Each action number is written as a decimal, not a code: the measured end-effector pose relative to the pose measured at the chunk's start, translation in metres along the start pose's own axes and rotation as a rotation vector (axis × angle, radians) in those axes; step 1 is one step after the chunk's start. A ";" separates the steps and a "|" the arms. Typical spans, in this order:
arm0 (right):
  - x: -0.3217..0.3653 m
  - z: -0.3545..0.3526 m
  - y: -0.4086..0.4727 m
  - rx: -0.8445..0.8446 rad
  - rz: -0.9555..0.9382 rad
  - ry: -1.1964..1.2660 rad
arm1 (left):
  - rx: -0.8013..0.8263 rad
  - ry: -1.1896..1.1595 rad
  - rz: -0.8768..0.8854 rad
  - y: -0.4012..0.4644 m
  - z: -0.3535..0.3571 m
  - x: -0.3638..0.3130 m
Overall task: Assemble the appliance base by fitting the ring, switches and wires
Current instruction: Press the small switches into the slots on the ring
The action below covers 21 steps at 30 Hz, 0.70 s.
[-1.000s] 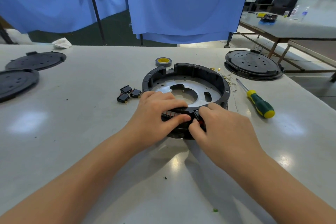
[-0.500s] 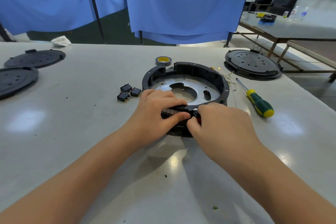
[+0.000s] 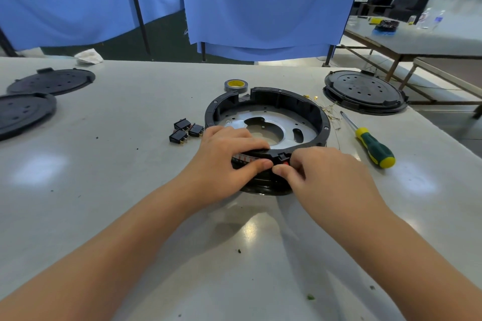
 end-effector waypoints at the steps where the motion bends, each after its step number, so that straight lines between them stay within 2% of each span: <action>1: -0.002 -0.003 -0.002 -0.037 -0.021 0.029 | -0.002 0.011 0.003 -0.001 0.000 -0.001; 3: -0.006 -0.013 -0.004 -0.128 -0.085 0.101 | -0.009 0.043 0.014 -0.003 0.001 -0.003; 5: -0.014 -0.018 -0.001 -0.142 -0.166 0.195 | -0.025 0.079 0.023 -0.005 0.001 -0.007; 10: -0.032 -0.011 0.018 0.013 -0.243 0.535 | -0.065 0.143 0.025 -0.005 0.002 -0.013; 13: -0.031 0.001 0.030 0.106 -0.242 0.651 | -0.081 0.153 0.014 -0.006 0.001 -0.012; 21: -0.031 0.007 0.033 0.103 -0.252 0.795 | -0.067 0.131 -0.010 -0.004 0.003 -0.010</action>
Point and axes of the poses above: each hand's wrist, its own y-axis towards the middle knuckle, its own z-axis out of the palm, x = y × z, the point moved 10 cm from there along y, towards the middle knuckle, and after that the axes turned 5 degrees about x, right-handed, at the moved point
